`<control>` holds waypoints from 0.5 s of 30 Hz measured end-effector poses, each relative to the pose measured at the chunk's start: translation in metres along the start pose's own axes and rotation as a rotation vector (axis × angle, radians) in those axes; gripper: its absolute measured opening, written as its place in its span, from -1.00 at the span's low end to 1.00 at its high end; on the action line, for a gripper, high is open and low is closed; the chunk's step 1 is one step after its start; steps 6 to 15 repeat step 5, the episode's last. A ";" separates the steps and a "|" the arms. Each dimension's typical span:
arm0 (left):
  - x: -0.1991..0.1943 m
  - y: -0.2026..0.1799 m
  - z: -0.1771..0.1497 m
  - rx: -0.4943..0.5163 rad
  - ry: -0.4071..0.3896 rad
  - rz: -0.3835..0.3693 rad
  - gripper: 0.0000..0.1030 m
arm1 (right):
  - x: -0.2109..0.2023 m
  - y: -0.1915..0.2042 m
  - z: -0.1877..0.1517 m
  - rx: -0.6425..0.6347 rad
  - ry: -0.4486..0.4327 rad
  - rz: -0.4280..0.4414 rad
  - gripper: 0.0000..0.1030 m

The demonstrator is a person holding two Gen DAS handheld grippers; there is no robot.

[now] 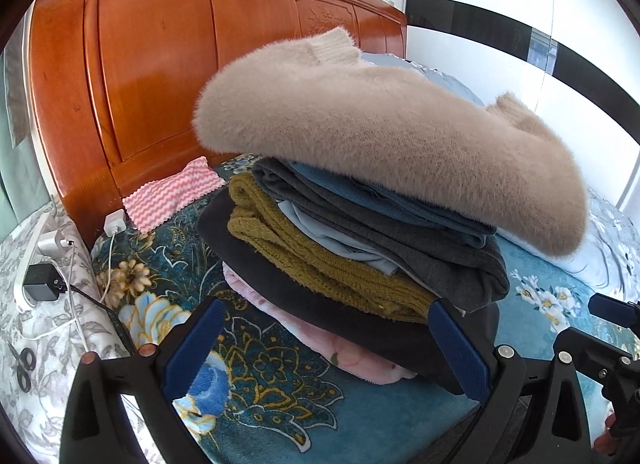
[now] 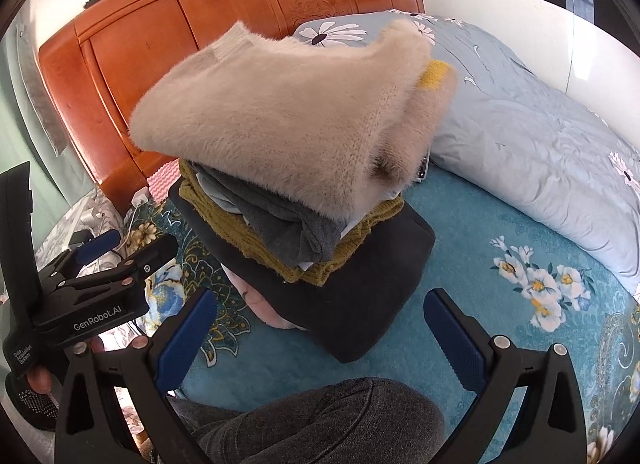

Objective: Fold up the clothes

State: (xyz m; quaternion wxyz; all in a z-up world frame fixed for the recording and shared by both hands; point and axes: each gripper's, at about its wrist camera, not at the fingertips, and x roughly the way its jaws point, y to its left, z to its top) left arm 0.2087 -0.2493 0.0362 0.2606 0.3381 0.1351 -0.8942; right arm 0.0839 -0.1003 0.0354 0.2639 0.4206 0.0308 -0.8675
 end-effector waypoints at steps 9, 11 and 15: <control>0.000 0.000 0.001 0.000 0.003 -0.002 1.00 | 0.000 -0.001 0.000 -0.001 0.003 0.004 1.00; 0.000 0.000 0.001 0.000 0.003 -0.002 1.00 | 0.000 -0.001 0.000 -0.001 0.003 0.004 1.00; 0.000 0.000 0.001 0.000 0.003 -0.002 1.00 | 0.000 -0.001 0.000 -0.001 0.003 0.004 1.00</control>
